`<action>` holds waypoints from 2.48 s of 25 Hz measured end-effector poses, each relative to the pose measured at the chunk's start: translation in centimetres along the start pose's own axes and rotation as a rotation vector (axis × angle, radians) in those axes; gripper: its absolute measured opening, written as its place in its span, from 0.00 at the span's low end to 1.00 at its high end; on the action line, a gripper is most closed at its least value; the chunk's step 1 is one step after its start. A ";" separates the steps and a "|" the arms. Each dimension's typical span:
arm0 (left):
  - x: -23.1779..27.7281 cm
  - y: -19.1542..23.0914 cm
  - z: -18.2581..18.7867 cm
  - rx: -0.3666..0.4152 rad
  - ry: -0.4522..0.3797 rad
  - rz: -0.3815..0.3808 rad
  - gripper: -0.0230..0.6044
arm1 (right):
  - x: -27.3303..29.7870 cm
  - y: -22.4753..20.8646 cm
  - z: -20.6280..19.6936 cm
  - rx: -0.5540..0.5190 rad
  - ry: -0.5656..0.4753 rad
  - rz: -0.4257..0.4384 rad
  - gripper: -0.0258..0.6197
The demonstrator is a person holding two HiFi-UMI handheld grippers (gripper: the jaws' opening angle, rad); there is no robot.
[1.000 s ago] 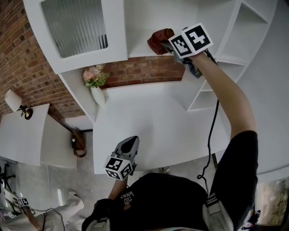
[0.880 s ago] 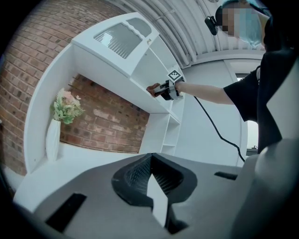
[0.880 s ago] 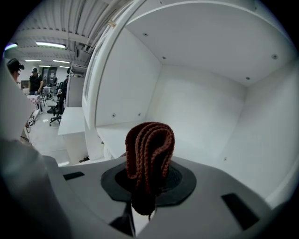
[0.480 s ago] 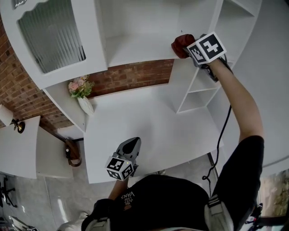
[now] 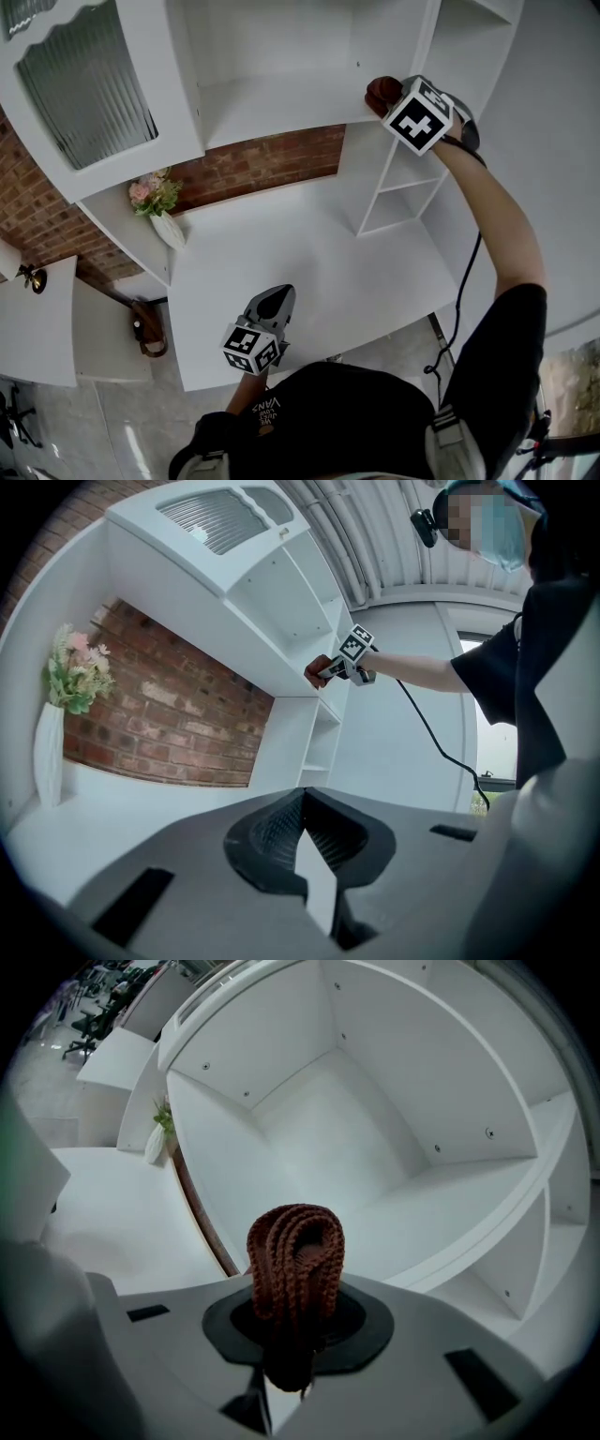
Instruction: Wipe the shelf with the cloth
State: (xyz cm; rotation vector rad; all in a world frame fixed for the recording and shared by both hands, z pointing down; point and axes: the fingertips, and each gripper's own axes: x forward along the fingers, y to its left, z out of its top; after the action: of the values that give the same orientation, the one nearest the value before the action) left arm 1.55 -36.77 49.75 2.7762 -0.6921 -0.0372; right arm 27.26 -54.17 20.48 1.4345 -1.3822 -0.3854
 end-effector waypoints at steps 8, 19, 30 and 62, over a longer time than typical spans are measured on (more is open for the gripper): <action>-2.2 0.4 0.0 0.008 0.011 -0.003 0.04 | -3.0 0.3 -0.2 0.182 -0.120 -0.053 0.15; -6.7 1.5 -1.1 0.009 0.057 -0.022 0.04 | -8.7 6.5 -5.5 0.404 -0.188 -0.092 0.15; -5.4 -2.3 -1.8 0.033 0.075 -0.099 0.04 | -11.0 17.6 -12.5 0.619 -0.189 -0.004 0.15; -14.2 -27.1 -8.4 0.079 0.114 -0.126 0.04 | -38.3 42.4 -29.9 1.138 -0.231 0.141 0.15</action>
State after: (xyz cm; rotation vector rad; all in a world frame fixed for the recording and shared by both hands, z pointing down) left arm 2.12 -5.09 49.76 2.8679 -0.4999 0.1244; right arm 18.45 1.95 50.94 2.1964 -2.0116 0.4402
